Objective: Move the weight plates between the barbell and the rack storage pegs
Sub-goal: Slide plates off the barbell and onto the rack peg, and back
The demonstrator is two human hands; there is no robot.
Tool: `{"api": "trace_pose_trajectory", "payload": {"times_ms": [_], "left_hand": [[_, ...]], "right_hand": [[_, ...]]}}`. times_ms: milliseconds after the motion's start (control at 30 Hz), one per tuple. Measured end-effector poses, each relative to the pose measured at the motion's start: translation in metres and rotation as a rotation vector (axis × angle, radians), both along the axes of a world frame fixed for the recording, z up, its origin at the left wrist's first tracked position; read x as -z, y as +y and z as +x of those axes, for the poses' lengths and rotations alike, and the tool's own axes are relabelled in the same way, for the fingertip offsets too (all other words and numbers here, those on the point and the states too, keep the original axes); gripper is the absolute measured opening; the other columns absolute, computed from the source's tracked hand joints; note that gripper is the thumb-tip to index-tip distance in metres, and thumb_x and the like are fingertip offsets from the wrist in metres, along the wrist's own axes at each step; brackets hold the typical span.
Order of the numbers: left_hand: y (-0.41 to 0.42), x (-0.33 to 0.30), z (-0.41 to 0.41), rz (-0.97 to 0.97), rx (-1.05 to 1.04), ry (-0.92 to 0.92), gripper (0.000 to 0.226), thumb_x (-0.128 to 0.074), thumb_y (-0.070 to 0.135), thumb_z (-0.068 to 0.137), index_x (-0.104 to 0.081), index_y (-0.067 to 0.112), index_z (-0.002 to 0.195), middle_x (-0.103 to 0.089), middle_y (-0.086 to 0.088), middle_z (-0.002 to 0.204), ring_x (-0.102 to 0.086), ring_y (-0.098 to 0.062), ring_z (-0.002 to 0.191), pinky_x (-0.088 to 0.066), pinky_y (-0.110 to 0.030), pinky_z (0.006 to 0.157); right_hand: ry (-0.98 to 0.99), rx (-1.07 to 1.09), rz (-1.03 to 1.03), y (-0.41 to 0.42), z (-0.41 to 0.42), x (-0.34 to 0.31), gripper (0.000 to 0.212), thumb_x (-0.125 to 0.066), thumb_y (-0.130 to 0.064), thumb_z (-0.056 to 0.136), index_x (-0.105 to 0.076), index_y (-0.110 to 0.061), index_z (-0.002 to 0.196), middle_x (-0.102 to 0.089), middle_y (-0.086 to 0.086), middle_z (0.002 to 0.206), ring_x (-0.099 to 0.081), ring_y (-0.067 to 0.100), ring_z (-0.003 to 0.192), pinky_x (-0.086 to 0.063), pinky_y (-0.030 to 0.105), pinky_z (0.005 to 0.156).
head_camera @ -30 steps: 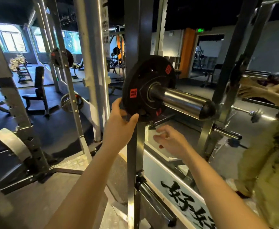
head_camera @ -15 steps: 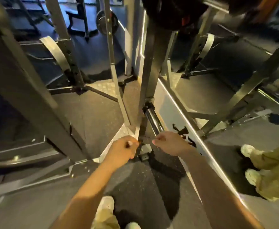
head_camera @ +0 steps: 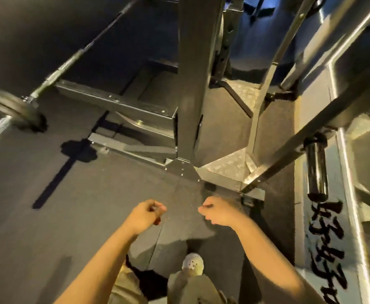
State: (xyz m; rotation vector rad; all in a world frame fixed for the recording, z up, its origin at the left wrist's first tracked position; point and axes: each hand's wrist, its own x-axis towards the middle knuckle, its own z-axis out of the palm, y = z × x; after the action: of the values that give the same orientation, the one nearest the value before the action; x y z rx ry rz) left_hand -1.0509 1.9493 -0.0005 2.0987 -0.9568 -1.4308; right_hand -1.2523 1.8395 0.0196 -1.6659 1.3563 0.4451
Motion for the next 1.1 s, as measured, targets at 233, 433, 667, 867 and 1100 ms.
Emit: {"api": "trace_pose_trajectory", "payload": {"times_ms": [233, 433, 667, 867, 1100], "left_hand": [[0.092, 0.01, 0.11, -0.05, -0.409, 0.068, 0.017, -0.053, 0.009, 0.095, -0.061, 0.018, 0.083, -0.061, -0.004, 0.069, -0.057, -0.013, 0.061, -0.043, -0.014, 0.054], [0.193, 0.016, 0.251, -0.029, -0.733, 0.046, 0.011, -0.058, 0.014, 0.093, -0.064, 0.018, 0.083, -0.061, -0.004, 0.067, -0.057, -0.016, 0.063, -0.042, -0.023, 0.059], [0.244, 0.007, 0.379, -0.047, -0.892, -0.033, 0.012, -0.058, 0.019, 0.091, -0.064, 0.017, 0.081, -0.062, -0.001, 0.064, -0.056, -0.018, 0.066, -0.042, -0.028, 0.069], [0.221, -0.007, 0.426, -0.105, -0.787, 0.011, 0.008, -0.055, 0.025, 0.095, -0.062, 0.022, 0.091, -0.066, -0.004, 0.079, -0.062, -0.018, 0.078, -0.049, -0.032, 0.084], [0.212, -0.01, 0.487, -0.086, -0.678, 0.048, 0.009, -0.053, 0.031, 0.096, -0.058, 0.024, 0.098, -0.063, 0.002, 0.089, -0.059, -0.011, 0.08, -0.047, -0.023, 0.074]], "right_hand": [[-0.014, -0.258, 0.038, 0.05, 0.162, 0.009, 0.033, -0.052, -0.033, 0.093, -0.054, -0.003, 0.079, -0.048, 0.01, 0.076, -0.049, 0.022, 0.072, -0.045, 0.037, 0.072], [-0.12, -0.279, 0.156, 0.119, 0.323, 0.012, 0.019, -0.049, -0.031, 0.097, -0.058, -0.014, 0.097, -0.065, 0.001, 0.088, -0.061, 0.017, 0.074, -0.044, 0.025, 0.068], [-0.273, -0.185, 0.231, 0.175, 0.465, 0.004, 0.011, -0.051, -0.029, 0.097, -0.053, -0.018, 0.094, -0.061, 0.004, 0.094, -0.058, 0.013, 0.07, -0.039, 0.023, 0.059], [-0.314, 0.053, 0.324, 0.151, 0.522, -0.011, 0.043, -0.05, -0.053, 0.092, -0.053, -0.016, 0.115, -0.066, 0.006, 0.109, -0.066, 0.021, 0.089, -0.054, 0.035, 0.081], [-0.42, 0.404, 0.483, 0.113, 0.613, 0.009, 0.073, -0.056, -0.063, 0.082, -0.043, -0.017, 0.139, -0.059, 0.012, 0.123, -0.06, 0.026, 0.111, -0.052, 0.041, 0.093]]}}
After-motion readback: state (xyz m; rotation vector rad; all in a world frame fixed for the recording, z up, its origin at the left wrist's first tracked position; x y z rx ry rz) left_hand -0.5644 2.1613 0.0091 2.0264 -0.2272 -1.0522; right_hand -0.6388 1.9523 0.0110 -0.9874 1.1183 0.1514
